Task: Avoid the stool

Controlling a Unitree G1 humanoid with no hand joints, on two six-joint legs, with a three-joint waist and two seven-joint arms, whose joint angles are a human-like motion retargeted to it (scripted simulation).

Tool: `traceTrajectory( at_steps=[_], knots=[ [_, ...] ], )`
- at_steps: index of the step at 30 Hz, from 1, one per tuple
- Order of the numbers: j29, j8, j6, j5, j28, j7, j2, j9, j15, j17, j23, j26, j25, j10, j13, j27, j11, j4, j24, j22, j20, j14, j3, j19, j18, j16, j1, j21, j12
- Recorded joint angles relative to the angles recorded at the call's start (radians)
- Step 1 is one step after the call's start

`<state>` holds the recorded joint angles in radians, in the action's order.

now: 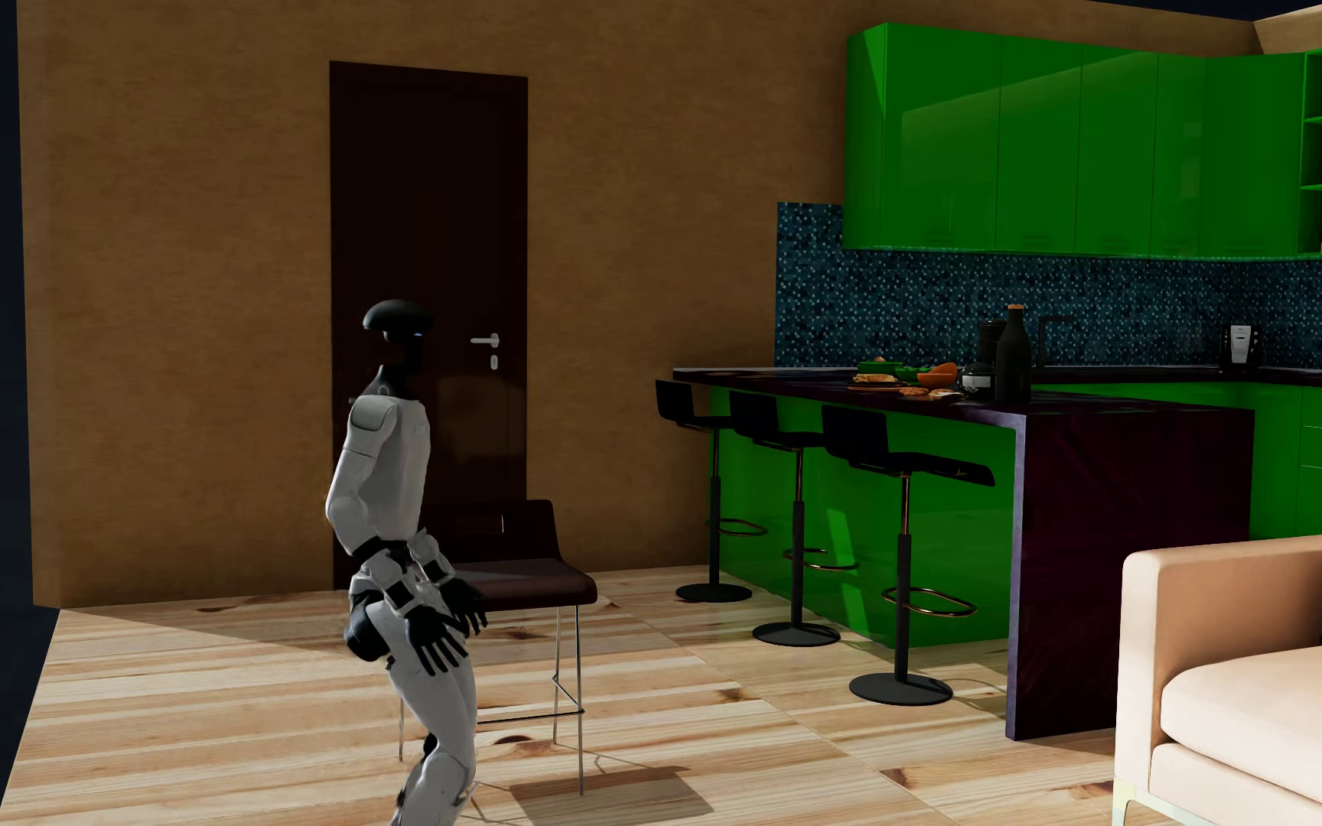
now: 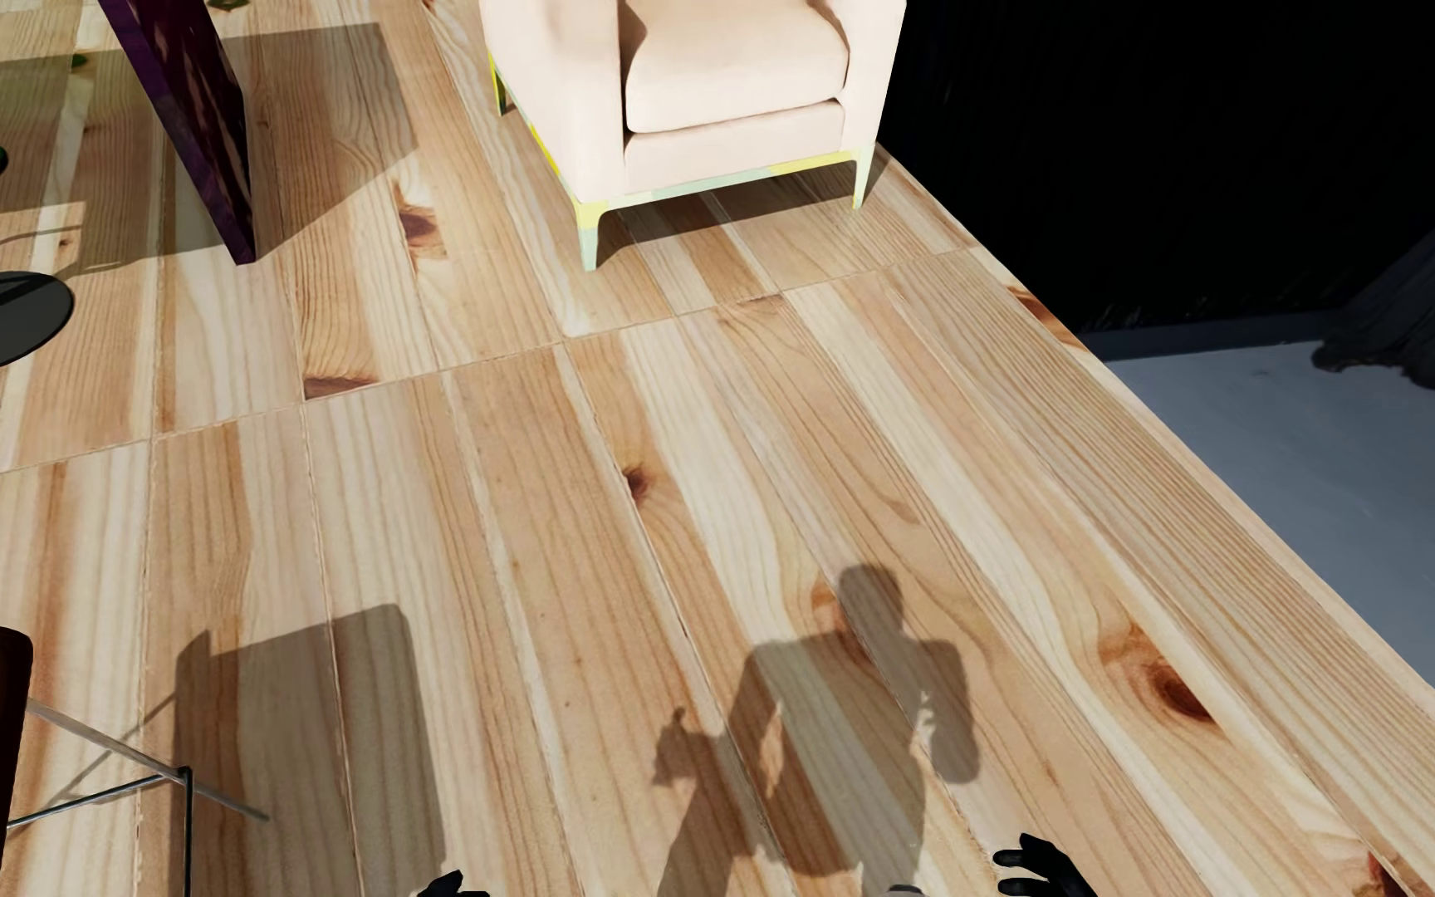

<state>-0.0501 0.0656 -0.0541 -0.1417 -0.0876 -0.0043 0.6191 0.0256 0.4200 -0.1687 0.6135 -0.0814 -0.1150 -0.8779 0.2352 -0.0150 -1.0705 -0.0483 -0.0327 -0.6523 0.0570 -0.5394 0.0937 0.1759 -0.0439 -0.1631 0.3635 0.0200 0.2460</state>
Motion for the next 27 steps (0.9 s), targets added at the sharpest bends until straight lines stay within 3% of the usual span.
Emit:
traceTrajectory(
  at_steps=[1, 2, 3, 4, 5, 6, 7, 8, 9, 10, 11, 12, 13, 14, 15, 16, 18, 19, 20, 21, 22, 23, 25, 26, 27],
  knots=[
    [0.015, -0.005, -0.034, -0.011, -0.001, -0.037, -0.008, 0.004, 0.037, -0.015, 0.016, 0.005, -0.012, 0.019, 0.046, -0.013, 0.147, -0.020, 0.000, 0.038, -0.006, -0.025, 0.001, 0.008, 0.010, 0.021, -0.046, -0.002, -0.050],
    [0.021, -0.038, -0.027, -0.020, 0.021, -0.070, -0.055, 0.002, -0.120, -0.069, 0.047, 0.004, -0.003, -0.038, 0.064, -0.006, 0.233, -0.018, -0.001, 0.069, -0.005, -0.051, 0.029, 0.024, 0.000, 0.061, -0.049, 0.038, -0.090],
    [0.004, -0.088, 0.013, -0.024, 0.073, -0.034, -0.110, 0.004, -0.080, -0.099, 0.022, 0.008, 0.021, -0.174, 0.042, 0.001, 0.244, 0.015, -0.019, 0.019, 0.031, 0.021, 0.059, -0.031, -0.075, 0.048, 0.000, 0.037, -0.093],
    [-0.032, -0.128, 0.049, -0.034, 0.131, 0.025, -0.177, 0.011, -0.044, -0.084, 0.037, -0.006, 0.048, -0.278, -0.011, 0.026, 0.263, 0.050, -0.038, 0.002, 0.015, 0.096, 0.099, -0.034, -0.109, 0.037, 0.039, 0.022, -0.066],
    [-0.075, -0.172, 0.090, -0.046, 0.172, 0.071, -0.243, 0.003, -0.013, -0.064, 0.010, -0.046, 0.075, -0.316, -0.053, 0.042, 0.290, 0.073, -0.047, 0.027, 0.006, 0.111, 0.154, -0.022, -0.081, 0.030, 0.082, 0.028, -0.029],
    [-0.113, -0.210, 0.127, -0.054, 0.179, 0.100, -0.298, -0.010, 0.020, -0.036, -0.066, -0.087, 0.102, -0.256, -0.131, 0.026, 0.299, 0.094, -0.042, 0.052, -0.033, 0.079, 0.181, -0.008, -0.032, 0.020, 0.110, 0.074, 0.030],
    [-0.134, -0.204, 0.158, -0.058, 0.155, 0.102, -0.296, -0.020, 0.025, 0.010, -0.116, -0.110, 0.120, -0.118, -0.215, 0.034, 0.194, 0.107, -0.027, 0.015, -0.005, 0.006, 0.186, 0.010, -0.016, -0.017, 0.109, 0.101, 0.082],
    [-0.134, -0.123, 0.151, -0.060, 0.108, 0.088, -0.199, -0.024, -0.106, 0.070, -0.050, -0.117, 0.124, -0.106, -0.262, 0.099, -0.051, 0.084, -0.004, -0.098, 0.074, -0.053, 0.173, 0.026, -0.036, -0.071, 0.076, 0.096, 0.108],
    [-0.115, -0.044, 0.122, -0.023, 0.057, 0.064, -0.107, -0.012, -0.149, 0.060, -0.014, -0.137, 0.121, -0.089, -0.210, 0.157, -0.157, 0.052, 0.004, -0.114, 0.064, -0.082, 0.136, 0.035, -0.034, -0.064, 0.027, 0.112, 0.105],
    [-0.089, -0.006, 0.083, 0.000, 0.008, 0.040, -0.012, 0.002, -0.126, 0.046, -0.012, -0.153, 0.111, -0.056, -0.133, 0.177, -0.168, 0.019, -0.002, -0.080, 0.033, -0.102, 0.086, 0.041, -0.030, -0.022, -0.027, 0.099, 0.092],
    [-0.059, -0.014, 0.053, 0.017, -0.036, 0.019, 0.066, 0.014, -0.069, 0.008, -0.020, -0.161, 0.090, -0.033, -0.065, 0.164, -0.070, 0.006, -0.006, 0.014, 0.004, -0.138, 0.043, 0.045, -0.025, 0.015, -0.083, 0.065, 0.090],
    [-0.039, -0.034, 0.020, 0.002, -0.059, -0.005, 0.093, 0.026, -0.043, -0.026, 0.013, -0.163, 0.069, -0.087, -0.023, 0.154, 0.085, -0.015, -0.002, 0.051, -0.014, -0.159, 0.032, 0.047, -0.022, 0.012, -0.100, 0.017, 0.036],
    [-0.033, -0.047, 0.022, 0.000, -0.059, -0.025, 0.073, 0.031, -0.112, -0.085, 0.053, -0.148, 0.064, -0.227, 0.001, 0.140, 0.105, -0.017, -0.002, 0.042, -0.027, -0.122, 0.055, 0.012, -0.063, 0.037, -0.067, 0.017, -0.031],
    [-0.051, -0.085, 0.045, -0.005, -0.025, -0.016, 0.034, 0.032, -0.060, -0.114, 0.060, -0.117, 0.072, -0.395, -0.011, 0.111, 0.094, 0.006, -0.012, -0.035, 0.005, 0.039, 0.095, -0.095, -0.100, 0.035, 0.001, 0.022, -0.088],
    [-0.089, -0.127, 0.075, -0.016, 0.033, 0.004, -0.037, 0.034, -0.033, -0.100, 0.029, -0.092, 0.086, -0.469, -0.053, 0.086, 0.135, 0.036, -0.034, -0.036, -0.015, 0.188, 0.121, -0.050, -0.092, 0.025, 0.071, 0.014, -0.077],
    [-0.126, -0.162, 0.107, -0.025, 0.090, 0.037, -0.119, 0.035, -0.013, -0.092, -0.009, -0.075, 0.100, -0.466, -0.099, 0.076, 0.188, 0.060, -0.047, 0.014, -0.044, 0.198, 0.166, -0.046, -0.049, 0.015, 0.125, 0.012, -0.027],
    [-0.165, -0.205, 0.152, -0.051, 0.134, 0.073, -0.255, 0.020, 0.010, -0.029, -0.090, -0.065, 0.127, -0.271, -0.197, 0.091, 0.241, 0.085, -0.004, 0.060, -0.056, 0.048, 0.241, -0.009, 0.012, 0.004, 0.201, 0.058, 0.047],
    [-0.157, -0.176, 0.169, -0.058, 0.115, 0.069, -0.219, 0.012, -0.058, 0.015, -0.083, -0.047, 0.121, -0.097, -0.247, 0.120, 0.075, 0.098, 0.035, -0.001, 0.000, 0.073, 0.220, 0.014, -0.041, -0.010, 0.194, 0.094, 0.071],
    [-0.133, -0.089, 0.139, -0.043, 0.088, 0.061, -0.123, 0.016, -0.250, 0.030, -0.033, -0.031, 0.096, -0.095, -0.269, 0.149, -0.143, 0.064, 0.062, -0.101, 0.070, 0.032, 0.175, 0.022, -0.042, -0.055, 0.152, 0.150, 0.062],
    [-0.094, -0.029, 0.094, 0.015, 0.061, 0.040, -0.053, 0.022, -0.236, 0.051, 0.000, -0.030, 0.056, -0.062, -0.210, 0.163, -0.203, 0.032, 0.071, -0.096, 0.038, 0.009, 0.122, 0.018, -0.041, -0.054, 0.094, 0.102, 0.056],
    [-0.053, -0.012, 0.052, 0.063, 0.031, 0.014, 0.014, 0.027, -0.150, 0.048, 0.002, -0.029, 0.017, -0.024, -0.136, 0.144, -0.194, 0.006, 0.068, -0.065, 0.012, -0.013, 0.061, 0.009, -0.038, -0.032, 0.032, 0.067, 0.041],
    [-0.015, -0.027, 0.012, 0.079, 0.008, -0.012, 0.077, 0.021, -0.081, 0.011, -0.005, -0.026, -0.011, 0.007, -0.062, 0.106, -0.124, -0.016, 0.056, 0.008, 0.006, -0.039, 0.007, -0.002, -0.036, -0.008, -0.024, 0.049, 0.026],
    [0.015, -0.062, -0.051, 0.077, 0.003, -0.058, 0.113, 0.014, -0.066, -0.025, 0.005, -0.011, -0.012, -0.016, 0.051, 0.059, 0.102, -0.051, 0.021, 0.032, 0.024, -0.086, -0.024, -0.006, -0.016, 0.019, -0.108, 0.010, -0.090],
    [0.006, -0.089, -0.064, 0.053, 0.021, -0.060, 0.076, 0.024, -0.193, -0.055, 0.065, -0.013, 0.010, -0.185, 0.043, 0.082, 0.183, -0.067, 0.001, 0.042, 0.018, -0.036, -0.019, -0.004, -0.062, 0.019, -0.075, 0.007, -0.139],
    [-0.026, -0.142, -0.020, 0.044, 0.056, -0.016, 0.031, 0.030, -0.135, -0.084, 0.072, -0.015, 0.042, -0.345, 0.021, 0.095, 0.167, -0.018, -0.016, 0.022, 0.022, 0.101, 0.014, -0.104, -0.081, 0.024, 0.001, 0.009, -0.153]
  ],
)
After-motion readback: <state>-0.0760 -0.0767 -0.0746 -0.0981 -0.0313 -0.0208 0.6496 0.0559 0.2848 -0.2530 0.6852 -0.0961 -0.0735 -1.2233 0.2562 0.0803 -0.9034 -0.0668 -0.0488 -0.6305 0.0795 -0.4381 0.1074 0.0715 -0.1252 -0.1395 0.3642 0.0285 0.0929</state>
